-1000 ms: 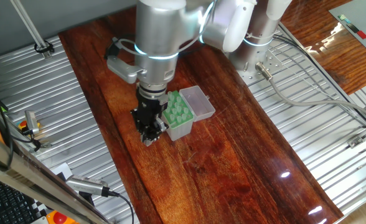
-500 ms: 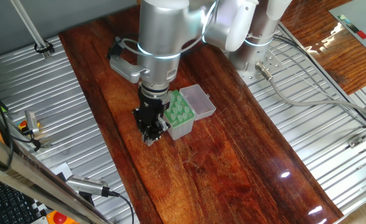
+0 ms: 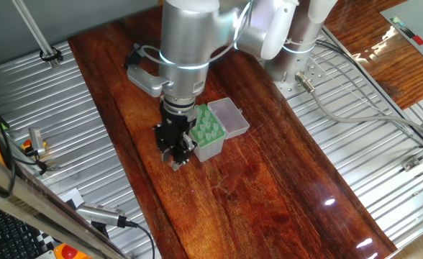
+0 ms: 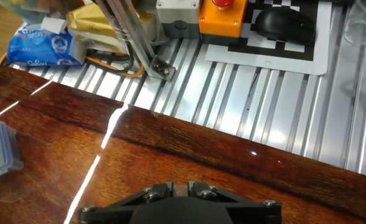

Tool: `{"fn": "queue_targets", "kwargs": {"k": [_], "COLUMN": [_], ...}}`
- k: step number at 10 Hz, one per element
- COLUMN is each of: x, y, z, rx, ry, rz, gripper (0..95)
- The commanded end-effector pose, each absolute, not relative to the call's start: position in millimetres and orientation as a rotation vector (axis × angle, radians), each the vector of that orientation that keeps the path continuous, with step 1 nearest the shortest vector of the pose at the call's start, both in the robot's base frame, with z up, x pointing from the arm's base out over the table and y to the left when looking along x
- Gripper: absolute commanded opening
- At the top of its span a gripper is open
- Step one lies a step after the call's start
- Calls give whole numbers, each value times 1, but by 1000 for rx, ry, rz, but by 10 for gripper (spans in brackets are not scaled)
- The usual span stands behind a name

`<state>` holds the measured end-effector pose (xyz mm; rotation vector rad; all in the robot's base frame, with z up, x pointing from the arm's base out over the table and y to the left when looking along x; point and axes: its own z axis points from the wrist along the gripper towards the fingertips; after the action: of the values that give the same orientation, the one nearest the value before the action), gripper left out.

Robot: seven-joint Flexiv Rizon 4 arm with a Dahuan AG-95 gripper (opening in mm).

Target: Insert a large pipette tip into the holder for large pipette tips

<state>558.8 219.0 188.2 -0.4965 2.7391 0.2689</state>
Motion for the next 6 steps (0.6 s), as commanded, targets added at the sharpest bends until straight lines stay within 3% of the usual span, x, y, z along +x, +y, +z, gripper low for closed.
{"fn": "queue_targets", "kwargs": {"k": [1,6], "x": [560,570], "y": [220,229], "z": [189,195], "rx": [-513,-530], "ry": [2773,2893], "rz": [267,259], "gripper": [570,570]}}
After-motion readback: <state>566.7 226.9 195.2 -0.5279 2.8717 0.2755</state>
